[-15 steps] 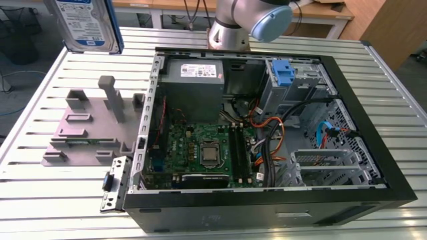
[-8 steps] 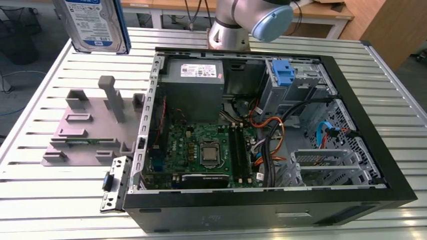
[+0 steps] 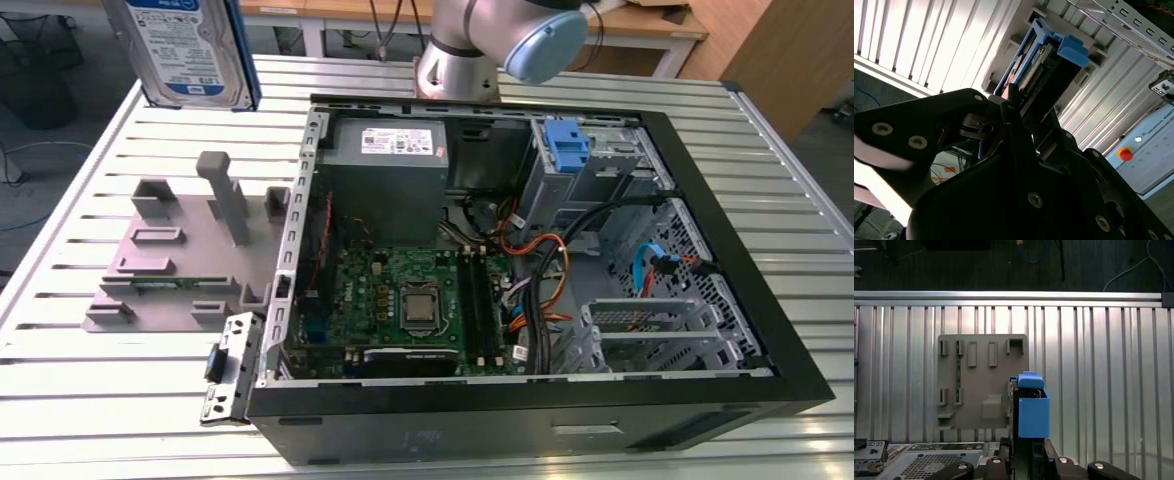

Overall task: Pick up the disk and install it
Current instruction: 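Pick up the disk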

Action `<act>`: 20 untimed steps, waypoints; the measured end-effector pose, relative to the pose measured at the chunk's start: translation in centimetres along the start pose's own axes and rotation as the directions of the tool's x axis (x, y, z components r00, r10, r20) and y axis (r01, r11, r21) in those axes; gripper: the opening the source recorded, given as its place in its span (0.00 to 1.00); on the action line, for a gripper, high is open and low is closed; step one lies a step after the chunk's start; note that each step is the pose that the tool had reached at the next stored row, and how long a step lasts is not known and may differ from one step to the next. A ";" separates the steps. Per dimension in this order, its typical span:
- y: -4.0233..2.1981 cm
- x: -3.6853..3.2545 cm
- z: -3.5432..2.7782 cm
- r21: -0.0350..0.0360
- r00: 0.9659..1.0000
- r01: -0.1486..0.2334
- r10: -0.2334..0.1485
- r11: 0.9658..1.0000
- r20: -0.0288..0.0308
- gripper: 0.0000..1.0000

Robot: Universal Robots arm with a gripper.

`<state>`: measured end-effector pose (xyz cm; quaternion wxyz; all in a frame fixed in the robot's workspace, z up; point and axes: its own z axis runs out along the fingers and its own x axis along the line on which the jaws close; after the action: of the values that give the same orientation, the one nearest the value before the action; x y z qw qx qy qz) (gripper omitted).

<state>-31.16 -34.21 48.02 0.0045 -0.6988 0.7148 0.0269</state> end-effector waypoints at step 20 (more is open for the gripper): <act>-1.83 1.36 -0.11 0.000 1.000 0.000 0.000 1.000 0.000 0.35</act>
<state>-29.35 -35.60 48.01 0.0046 -0.6988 0.7148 0.0270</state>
